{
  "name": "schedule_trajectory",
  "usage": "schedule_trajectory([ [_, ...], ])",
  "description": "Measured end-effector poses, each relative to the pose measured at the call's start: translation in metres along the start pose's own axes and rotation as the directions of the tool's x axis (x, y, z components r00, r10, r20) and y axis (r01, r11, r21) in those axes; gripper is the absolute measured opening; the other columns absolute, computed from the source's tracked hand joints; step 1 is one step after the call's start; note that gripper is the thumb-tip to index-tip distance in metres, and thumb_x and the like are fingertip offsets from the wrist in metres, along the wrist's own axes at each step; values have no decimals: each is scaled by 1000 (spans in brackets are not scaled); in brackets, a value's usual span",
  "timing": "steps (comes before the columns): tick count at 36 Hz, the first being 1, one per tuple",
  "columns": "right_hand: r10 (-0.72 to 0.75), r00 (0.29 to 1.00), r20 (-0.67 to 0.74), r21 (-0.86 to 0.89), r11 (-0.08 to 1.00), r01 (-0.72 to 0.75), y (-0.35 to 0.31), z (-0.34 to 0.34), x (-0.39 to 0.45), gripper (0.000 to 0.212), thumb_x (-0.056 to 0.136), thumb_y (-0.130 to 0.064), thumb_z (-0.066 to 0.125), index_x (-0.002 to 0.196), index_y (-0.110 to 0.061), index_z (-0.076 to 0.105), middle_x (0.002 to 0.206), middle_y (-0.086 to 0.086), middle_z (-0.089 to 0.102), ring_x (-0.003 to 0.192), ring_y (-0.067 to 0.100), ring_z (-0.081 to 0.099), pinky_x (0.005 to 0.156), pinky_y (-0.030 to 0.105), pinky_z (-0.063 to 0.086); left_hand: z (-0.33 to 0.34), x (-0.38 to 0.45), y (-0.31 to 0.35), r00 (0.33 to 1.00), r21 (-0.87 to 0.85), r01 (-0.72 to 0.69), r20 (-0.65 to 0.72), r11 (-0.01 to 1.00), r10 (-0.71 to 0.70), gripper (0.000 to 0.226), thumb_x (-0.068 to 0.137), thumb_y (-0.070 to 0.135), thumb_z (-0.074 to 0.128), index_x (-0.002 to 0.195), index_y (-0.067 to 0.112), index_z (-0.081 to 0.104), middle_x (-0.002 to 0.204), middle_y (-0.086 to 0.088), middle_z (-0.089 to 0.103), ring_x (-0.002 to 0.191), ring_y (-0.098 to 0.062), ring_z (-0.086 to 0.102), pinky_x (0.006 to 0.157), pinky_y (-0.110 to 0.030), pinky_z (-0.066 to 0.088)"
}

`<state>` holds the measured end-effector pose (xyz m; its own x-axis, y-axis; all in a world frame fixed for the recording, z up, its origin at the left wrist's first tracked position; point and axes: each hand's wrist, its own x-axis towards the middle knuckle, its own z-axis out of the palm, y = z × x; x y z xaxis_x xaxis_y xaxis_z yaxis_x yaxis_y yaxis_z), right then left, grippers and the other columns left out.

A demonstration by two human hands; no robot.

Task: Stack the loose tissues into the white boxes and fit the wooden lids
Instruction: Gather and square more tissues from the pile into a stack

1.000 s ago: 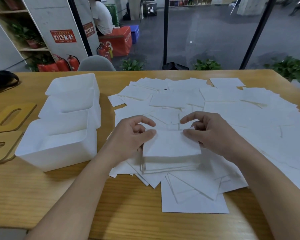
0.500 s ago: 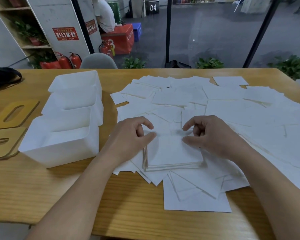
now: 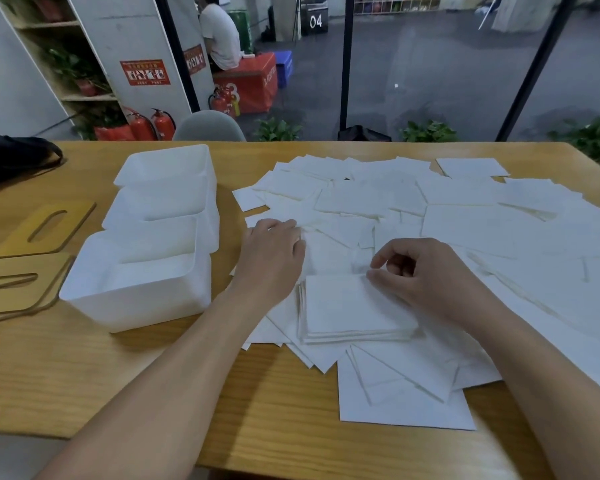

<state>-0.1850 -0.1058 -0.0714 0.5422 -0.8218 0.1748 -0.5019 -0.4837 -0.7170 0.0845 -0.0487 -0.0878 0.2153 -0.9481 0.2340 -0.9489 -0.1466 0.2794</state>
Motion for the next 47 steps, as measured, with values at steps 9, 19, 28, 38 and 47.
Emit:
schedule_trajectory([
  [9,48,992,-113,170,985,-28,-3,-2,1,10,95,-45,81,93,-35,80,76,-9,72,59,3,55,56,15,45,-10,-16,13,949,-66,-253,-209,965,234,31,110,17,59,135,11,76,143,2,72,134,-25,55,114,-39,35],
  [19,257,966,-12,662,726,-185,-11,-6,3,50,101,-67,63,128,-25,69,100,11,83,68,24,68,52,30,46,-3,-35,33,806,-170,-581,-257,796,533,30,108,9,63,135,10,77,141,4,73,131,-21,58,103,-47,46],
  [28,209,978,-1,585,793,-169,-8,-7,-1,12,100,-15,79,111,-12,80,80,25,72,69,24,76,63,28,57,-4,-40,33,795,-290,-605,-183,741,578,26,106,8,70,128,19,80,142,13,72,145,-12,53,113,-47,43],
  [38,48,996,-79,627,779,12,-12,-8,-1,24,93,4,80,114,-7,77,115,8,78,70,31,74,65,32,60,-12,-29,21,994,-693,-80,-4,717,106,65,107,70,50,166,56,28,162,26,50,148,5,47,121,-32,43],
  [47,-39,997,-63,642,763,70,-5,-9,0,28,91,2,83,116,-9,76,120,9,76,69,34,74,64,35,61,-19,-23,12,999,-880,11,30,474,33,51,109,41,67,158,35,53,81,11,70,81,-5,64,85,-23,51],
])
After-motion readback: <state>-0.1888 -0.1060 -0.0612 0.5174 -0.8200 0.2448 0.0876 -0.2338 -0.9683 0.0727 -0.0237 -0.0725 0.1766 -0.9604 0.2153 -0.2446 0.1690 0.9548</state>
